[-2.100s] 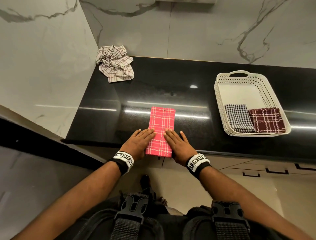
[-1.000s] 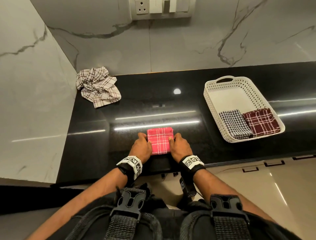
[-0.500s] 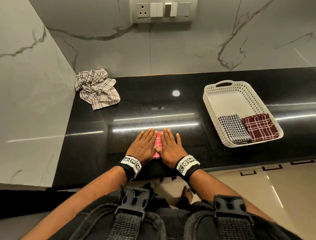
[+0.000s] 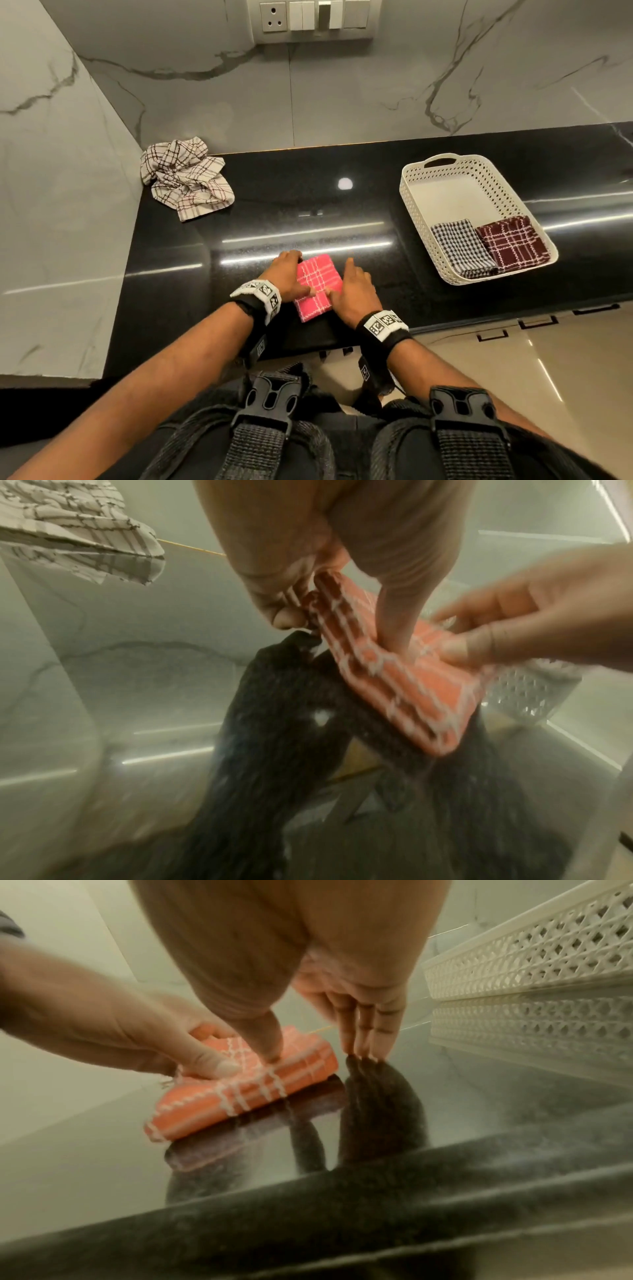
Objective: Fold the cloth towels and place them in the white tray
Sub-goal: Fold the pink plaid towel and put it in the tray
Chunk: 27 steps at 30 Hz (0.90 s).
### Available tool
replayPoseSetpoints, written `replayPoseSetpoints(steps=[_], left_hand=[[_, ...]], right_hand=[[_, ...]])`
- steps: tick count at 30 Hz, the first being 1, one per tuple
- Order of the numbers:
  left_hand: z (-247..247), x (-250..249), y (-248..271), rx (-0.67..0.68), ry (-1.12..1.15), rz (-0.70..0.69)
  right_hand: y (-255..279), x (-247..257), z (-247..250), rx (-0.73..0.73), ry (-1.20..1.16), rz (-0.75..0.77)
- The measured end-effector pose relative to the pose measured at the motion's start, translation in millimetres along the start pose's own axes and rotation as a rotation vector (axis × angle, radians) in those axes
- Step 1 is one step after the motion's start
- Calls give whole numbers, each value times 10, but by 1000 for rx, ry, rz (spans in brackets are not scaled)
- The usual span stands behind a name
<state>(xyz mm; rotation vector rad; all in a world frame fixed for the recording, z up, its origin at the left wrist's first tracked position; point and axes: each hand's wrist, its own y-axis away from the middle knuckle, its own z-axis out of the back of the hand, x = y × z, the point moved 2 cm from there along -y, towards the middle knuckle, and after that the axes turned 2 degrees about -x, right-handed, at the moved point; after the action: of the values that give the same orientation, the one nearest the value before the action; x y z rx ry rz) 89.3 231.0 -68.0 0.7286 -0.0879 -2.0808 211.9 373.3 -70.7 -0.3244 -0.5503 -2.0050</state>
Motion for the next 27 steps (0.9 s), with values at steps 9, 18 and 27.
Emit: replayPoseSetpoints(steps=[9,18,27], left_hand=[[294,-203,-101,335,420,-93],[748,-1220,-742,389,597,-174],[718,-2755,-1884,96,272,-271]], right_hand=[[-5,-259,202,188,-425,18],[-326,-819,1506,48,-951,-123],[-1150,-1924,2650,-74,-696,-190]])
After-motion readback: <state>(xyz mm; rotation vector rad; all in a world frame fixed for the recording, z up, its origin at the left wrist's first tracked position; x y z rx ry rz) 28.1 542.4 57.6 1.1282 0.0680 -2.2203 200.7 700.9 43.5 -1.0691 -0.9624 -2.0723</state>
